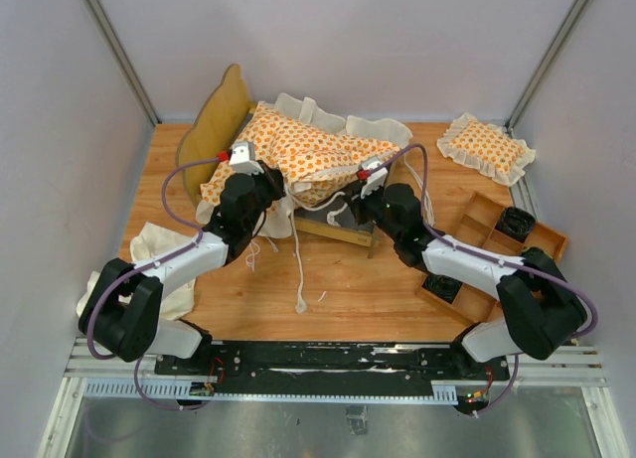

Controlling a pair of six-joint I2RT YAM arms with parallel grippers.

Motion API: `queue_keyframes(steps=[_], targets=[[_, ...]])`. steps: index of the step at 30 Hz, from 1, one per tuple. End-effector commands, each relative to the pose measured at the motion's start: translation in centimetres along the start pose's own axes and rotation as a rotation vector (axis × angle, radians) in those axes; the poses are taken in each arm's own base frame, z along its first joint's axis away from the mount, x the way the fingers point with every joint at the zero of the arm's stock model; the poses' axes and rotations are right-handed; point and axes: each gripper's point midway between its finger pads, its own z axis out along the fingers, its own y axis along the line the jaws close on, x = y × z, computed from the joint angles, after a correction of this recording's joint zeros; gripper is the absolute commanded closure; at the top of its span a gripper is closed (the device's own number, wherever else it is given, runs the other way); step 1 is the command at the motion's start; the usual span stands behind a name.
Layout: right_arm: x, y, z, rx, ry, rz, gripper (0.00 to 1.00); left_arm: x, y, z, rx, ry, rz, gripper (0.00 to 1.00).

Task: Set up the pet bed
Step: Cross the ropes on the bed frame.

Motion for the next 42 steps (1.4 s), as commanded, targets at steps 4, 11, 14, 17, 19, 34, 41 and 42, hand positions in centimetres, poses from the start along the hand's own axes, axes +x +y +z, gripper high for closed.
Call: queue_keyframes(steps=[4,11,14,17,19,34,41,42], targets=[[-2.2,-1.8,-0.8,0.074,0.003,-0.184,1.00,-1.2,0.1,-0.1,0.000,-0.035,-0.012,1.00],[-0.2,-2.7,-0.9,0.110,0.068,-0.243,1.00,-1.3,0.1,0.0,0.000,-0.037,0.001,1.00],[0.3,-3.8,-1.4,0.162,0.106,-0.282,1.00,-1.3,0.1,0.0,-0.004,-0.036,0.004,1.00],[-0.3,-3.7,-1.8,0.159,0.097,-0.303,1.00,-1.2,0.1,0.0,-0.004,-0.035,0.004,1.00],[-0.6,-3.8,-2.0,0.172,0.100,-0.322,1.00,-1.2,0.1,0.1,-0.004,-0.034,0.002,1.00],[-2.2,1.2,-1.6,0.010,0.047,-0.331,1.00,-0.7,0.3,0.2,-0.010,-0.022,-0.005,1.00],[1.2,2.7,-1.1,-0.027,0.091,-0.110,1.00,-0.7,0.4,-0.1,-0.009,-0.023,-0.002,1.00],[1.8,2.3,-1.1,-0.004,0.113,-0.090,1.00,-0.7,0.4,-0.1,-0.010,-0.025,-0.002,1.00]])
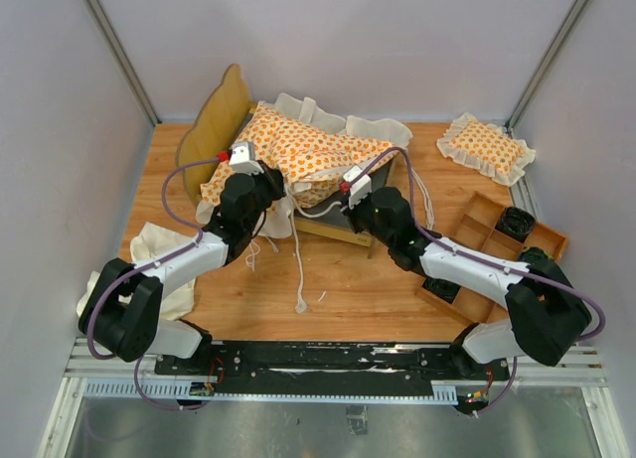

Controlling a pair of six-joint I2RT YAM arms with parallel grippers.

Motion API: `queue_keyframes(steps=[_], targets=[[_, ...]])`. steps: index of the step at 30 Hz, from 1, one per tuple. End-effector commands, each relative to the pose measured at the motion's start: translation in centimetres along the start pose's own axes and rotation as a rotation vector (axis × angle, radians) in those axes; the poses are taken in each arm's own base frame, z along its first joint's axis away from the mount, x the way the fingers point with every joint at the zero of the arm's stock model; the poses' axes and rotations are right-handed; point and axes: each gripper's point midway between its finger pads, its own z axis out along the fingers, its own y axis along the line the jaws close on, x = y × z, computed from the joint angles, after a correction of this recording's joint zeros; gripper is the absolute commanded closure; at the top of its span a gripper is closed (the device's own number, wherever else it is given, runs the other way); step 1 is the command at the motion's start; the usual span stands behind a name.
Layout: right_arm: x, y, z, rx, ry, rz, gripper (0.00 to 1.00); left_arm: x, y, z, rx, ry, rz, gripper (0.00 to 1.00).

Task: Set up the pet bed
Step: Cross the ropes on the bed frame.

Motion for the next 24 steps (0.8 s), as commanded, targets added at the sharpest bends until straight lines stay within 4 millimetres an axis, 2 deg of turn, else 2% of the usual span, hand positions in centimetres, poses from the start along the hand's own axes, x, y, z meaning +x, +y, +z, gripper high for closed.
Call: queue_keyframes(steps=[1,4,9,12,17,19,24], targets=[[2.2,1.0,0.4,0.003,0.054,0.153,1.00,-0.8,0.5,-0.2,-0.011,-0.026,-0.001,1.00],[4.6,-0.4,0.1,0.095,0.149,0.194,1.00,-0.9,0.5,-0.3,-0.012,-0.030,0.000,1.00],[6.4,-1.2,-0.5,0.153,0.240,0.183,1.00,-0.8,0.5,-0.4,-0.010,-0.027,-0.005,1.00],[7.3,-0.9,-0.8,0.144,0.300,0.187,1.00,-0.7,0.5,-0.4,-0.008,-0.024,-0.008,1.00],[6.3,0.7,-1.3,0.046,0.282,0.225,1.00,-0.6,0.6,-0.4,-0.010,-0.022,-0.008,1.00],[6.8,1.2,-1.6,0.028,0.308,0.240,1.00,-0.4,0.6,-0.4,-0.011,-0.018,-0.008,1.00],[7.8,2.1,-0.8,-0.019,0.324,0.220,1.00,-0.2,0.4,-0.4,-0.001,-0.010,-0.018,1.00]])
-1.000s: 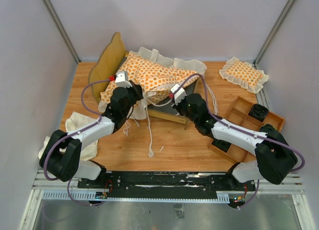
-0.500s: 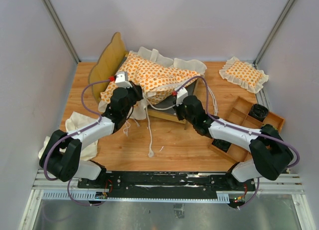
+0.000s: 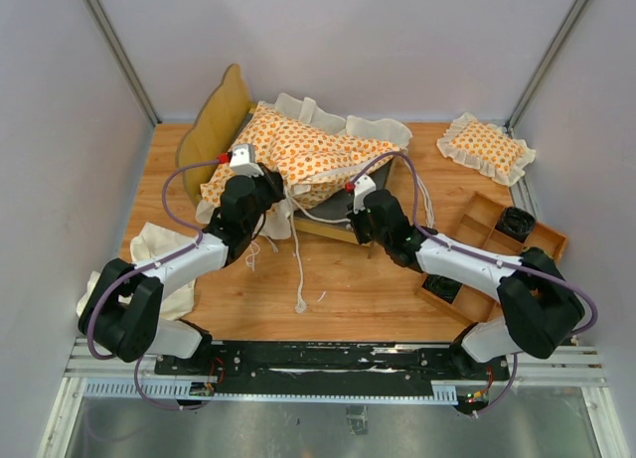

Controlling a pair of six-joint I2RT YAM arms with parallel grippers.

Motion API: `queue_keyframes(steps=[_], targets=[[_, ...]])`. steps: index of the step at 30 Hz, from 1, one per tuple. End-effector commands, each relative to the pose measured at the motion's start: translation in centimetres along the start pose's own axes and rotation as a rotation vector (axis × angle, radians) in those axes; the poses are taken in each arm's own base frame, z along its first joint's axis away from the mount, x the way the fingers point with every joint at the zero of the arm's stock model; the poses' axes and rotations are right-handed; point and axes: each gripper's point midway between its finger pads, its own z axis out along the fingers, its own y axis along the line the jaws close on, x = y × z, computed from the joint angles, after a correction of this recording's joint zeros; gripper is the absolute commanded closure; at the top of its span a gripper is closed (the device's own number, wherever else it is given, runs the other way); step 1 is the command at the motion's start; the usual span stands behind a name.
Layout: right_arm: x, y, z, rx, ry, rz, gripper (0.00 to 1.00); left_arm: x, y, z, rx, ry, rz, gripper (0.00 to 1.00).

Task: Set up the pet bed
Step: Cross the ropes on the bed frame.

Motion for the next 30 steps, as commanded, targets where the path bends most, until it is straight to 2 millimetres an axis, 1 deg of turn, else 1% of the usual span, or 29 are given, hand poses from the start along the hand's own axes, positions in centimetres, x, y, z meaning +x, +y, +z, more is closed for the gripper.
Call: queue_keyframes(steps=[1,4,6,8,9,12,15,20,22,25,27,28,30], targets=[[0.8,2.0,0.6,-0.112,0.047,-0.015,1.00,-0.9,-0.1,-0.2,0.012,-0.023,-0.020,1.00],[-0.9,2.7,0.7,-0.155,0.045,-0.044,1.00,-1.3,-0.3,-0.2,0.014,-0.031,-0.019,1.00],[-3.1,3.1,0.0,-0.181,-0.013,-0.055,1.00,-1.6,-0.4,-0.2,0.014,-0.032,-0.017,1.00],[-6.2,3.5,-1.2,-0.211,-0.124,-0.062,1.00,-2.0,-0.5,-0.1,0.015,-0.040,-0.017,1.00],[-7.3,3.9,-1.7,-0.240,-0.165,-0.062,1.00,-2.1,-0.5,-0.1,0.013,-0.043,-0.016,1.00],[-9.7,4.9,-2.8,-0.307,-0.234,-0.057,1.00,-2.4,-0.6,0.0,0.009,-0.048,-0.014,1.00],[-10.8,5.8,-3.3,-0.368,-0.265,-0.028,1.00,-2.7,-0.4,-0.1,0.002,-0.052,-0.013,1.00],[-11.6,6.7,-3.7,-0.436,-0.287,0.048,1.00,-2.8,0.2,-0.4,-0.013,-0.054,-0.008,1.00],[-12.6,7.4,-4.5,-0.483,-0.315,0.084,1.00,-3.1,0.2,-0.6,-0.012,-0.059,-0.005,1.00],[-14.3,8.2,-6.3,-0.545,-0.363,0.128,1.00,-3.6,0.2,-0.8,-0.011,-0.069,-0.004,1.00],[-15.1,8.1,-6.9,-0.556,-0.391,0.146,1.00,-3.8,0.2,-0.8,-0.011,-0.075,-0.006,1.00],[-15.3,7.6,-6.9,-0.544,-0.400,0.144,1.00,-3.9,0.2,-0.8,-0.011,-0.077,-0.006,1.00],[-15.1,6.2,-6.0,-0.491,-0.402,0.137,1.00,-4.0,0.1,-0.6,-0.009,-0.075,-0.005,1.00]])
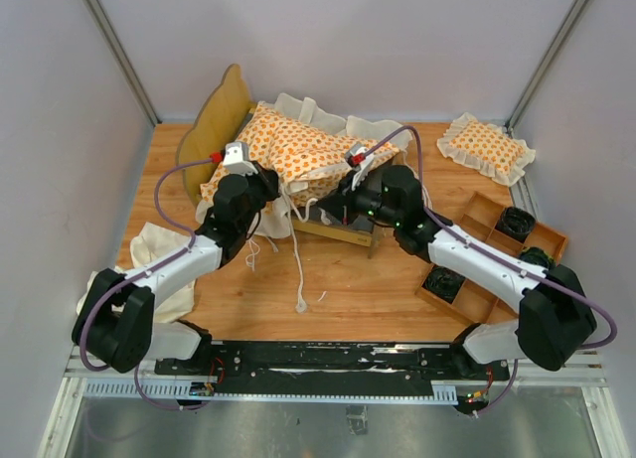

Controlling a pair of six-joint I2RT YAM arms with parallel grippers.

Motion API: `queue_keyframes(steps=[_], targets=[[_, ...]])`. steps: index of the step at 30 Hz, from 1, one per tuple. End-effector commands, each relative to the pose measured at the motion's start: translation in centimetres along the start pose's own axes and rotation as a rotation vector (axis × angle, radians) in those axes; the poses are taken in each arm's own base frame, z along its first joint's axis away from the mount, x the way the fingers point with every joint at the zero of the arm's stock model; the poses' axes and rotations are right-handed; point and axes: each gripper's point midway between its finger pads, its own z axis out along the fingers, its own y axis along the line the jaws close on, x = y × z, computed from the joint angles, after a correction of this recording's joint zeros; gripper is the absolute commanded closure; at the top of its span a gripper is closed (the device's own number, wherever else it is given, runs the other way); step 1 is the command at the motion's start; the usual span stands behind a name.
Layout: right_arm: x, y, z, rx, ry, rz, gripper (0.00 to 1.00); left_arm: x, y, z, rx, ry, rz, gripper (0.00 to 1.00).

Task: Set up the pet bed
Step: Cross the ropes on the bed frame.

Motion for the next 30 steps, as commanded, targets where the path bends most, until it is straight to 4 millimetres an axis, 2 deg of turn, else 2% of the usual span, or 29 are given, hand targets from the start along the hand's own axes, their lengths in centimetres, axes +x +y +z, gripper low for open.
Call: queue_keyframes(steps=[1,4,6,9,11,15,23,25,28,30], targets=[[-3.3,-1.7,-0.6,0.031,-0.105,-0.008,1.00,-2.3,-0.2,0.3,-0.005,-0.057,-0.002,1.00],[-2.1,-4.5,-0.1,0.071,-0.086,-0.001,1.00,-2.0,-0.2,0.6,-0.006,-0.050,-0.003,1.00],[-0.5,-6.4,0.4,0.104,-0.053,0.010,1.00,-1.9,-0.2,0.8,-0.008,-0.046,-0.004,1.00],[1.2,-7.7,1.1,0.084,-0.024,0.035,1.00,-1.6,-0.2,1.1,-0.010,-0.038,-0.003,1.00],[1.6,-8.2,1.3,0.083,-0.014,0.039,1.00,-1.5,-0.1,1.3,-0.012,-0.036,-0.004,1.00],[1.3,-8.3,1.2,0.095,-0.022,0.032,1.00,-1.5,-0.1,1.4,-0.016,-0.035,-0.004,1.00],[0.8,-5.9,0.5,0.006,-0.082,0.141,1.00,-1.2,0.4,1.3,-0.031,-0.034,0.006,1.00],[1.8,-7.3,0.3,0.077,-0.041,0.097,0.99,-1.2,0.5,1.3,-0.036,-0.036,0.009,1.00],[4.3,-9.9,0.1,0.189,0.099,0.009,0.89,-1.1,0.7,1.5,-0.044,-0.036,0.011,1.00],[5.4,-11.3,-0.1,0.239,0.176,-0.042,0.89,-1.0,0.7,1.7,-0.044,-0.031,0.010,1.00]])
